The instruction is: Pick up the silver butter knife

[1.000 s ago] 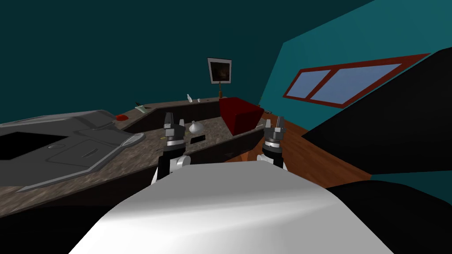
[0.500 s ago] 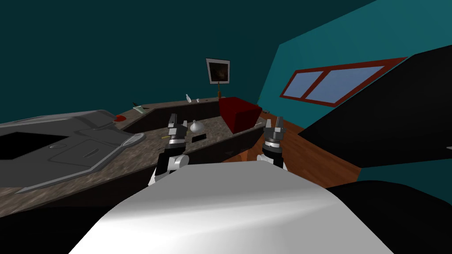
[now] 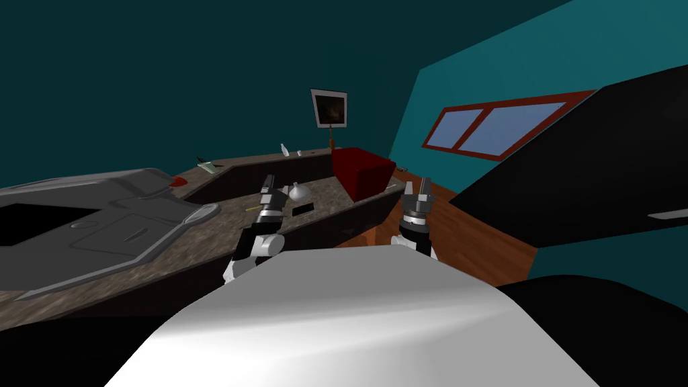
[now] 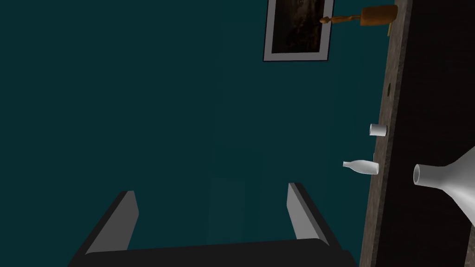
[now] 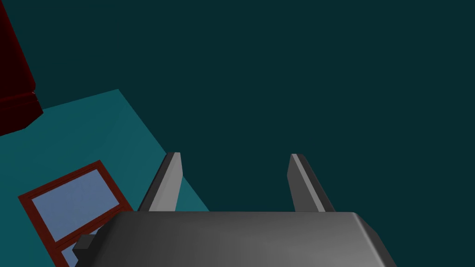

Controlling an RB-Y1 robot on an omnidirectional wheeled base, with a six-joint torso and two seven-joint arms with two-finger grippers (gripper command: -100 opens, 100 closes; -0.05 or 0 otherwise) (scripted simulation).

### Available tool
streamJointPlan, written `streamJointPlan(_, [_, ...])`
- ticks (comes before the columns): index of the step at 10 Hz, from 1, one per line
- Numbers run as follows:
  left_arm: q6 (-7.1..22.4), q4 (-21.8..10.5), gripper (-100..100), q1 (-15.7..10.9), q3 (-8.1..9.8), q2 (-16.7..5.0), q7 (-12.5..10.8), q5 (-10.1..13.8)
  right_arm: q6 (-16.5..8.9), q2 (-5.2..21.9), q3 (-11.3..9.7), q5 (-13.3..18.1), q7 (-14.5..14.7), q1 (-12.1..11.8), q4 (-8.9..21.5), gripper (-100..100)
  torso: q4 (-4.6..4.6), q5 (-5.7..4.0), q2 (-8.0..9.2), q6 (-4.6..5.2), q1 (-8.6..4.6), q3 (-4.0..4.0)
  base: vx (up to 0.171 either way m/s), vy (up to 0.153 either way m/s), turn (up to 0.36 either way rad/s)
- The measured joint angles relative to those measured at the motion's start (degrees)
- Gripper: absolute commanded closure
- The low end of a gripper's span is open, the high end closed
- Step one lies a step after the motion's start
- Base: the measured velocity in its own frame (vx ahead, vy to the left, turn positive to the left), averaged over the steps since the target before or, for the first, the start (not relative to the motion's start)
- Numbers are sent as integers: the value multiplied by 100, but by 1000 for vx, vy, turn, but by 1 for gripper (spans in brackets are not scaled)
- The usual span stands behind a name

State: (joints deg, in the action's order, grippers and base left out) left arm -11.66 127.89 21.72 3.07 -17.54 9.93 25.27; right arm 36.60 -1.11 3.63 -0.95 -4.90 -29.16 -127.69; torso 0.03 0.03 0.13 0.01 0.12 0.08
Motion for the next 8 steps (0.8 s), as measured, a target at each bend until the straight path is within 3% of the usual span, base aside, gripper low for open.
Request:
streamJointPlan(5, [457,-285,-100,-118,11,-523,-21,796,0,0,0,0,0,0,0,0,0,0,-2,-2,-3,-1,-39,17,-63])
streamJointPlan(8, [747,-527,-100,-176,23,-953,-59,1325,0,0,0,0,0,0,0,0,0,-1,-2,-1,-5,-1,-33,8,-48])
